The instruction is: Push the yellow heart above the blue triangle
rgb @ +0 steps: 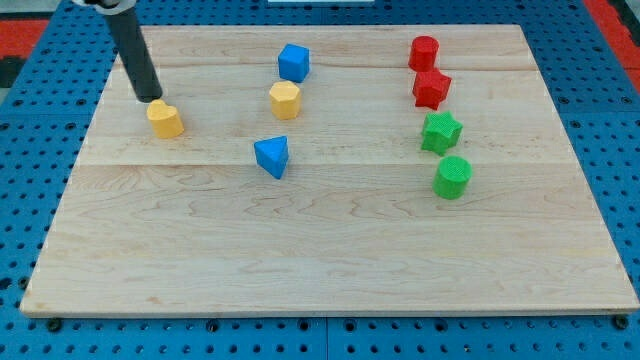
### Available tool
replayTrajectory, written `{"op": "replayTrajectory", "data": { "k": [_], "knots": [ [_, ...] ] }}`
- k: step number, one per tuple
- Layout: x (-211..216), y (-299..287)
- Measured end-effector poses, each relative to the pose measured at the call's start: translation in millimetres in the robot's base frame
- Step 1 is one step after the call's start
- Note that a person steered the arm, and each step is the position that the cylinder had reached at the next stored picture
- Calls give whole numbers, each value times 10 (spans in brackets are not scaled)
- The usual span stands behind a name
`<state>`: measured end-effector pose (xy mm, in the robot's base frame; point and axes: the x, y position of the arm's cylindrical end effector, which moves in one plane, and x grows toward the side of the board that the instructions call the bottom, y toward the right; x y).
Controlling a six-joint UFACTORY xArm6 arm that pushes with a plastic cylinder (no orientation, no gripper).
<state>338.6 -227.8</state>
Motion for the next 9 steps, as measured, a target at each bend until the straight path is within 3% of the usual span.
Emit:
{"op": "replayTrajectory", "data": {
  "k": [2,4,5,6,9],
  "knots": [
    [417,125],
    [437,1045],
    [442,1072],
    [608,628],
    [868,1416]
  ]
}}
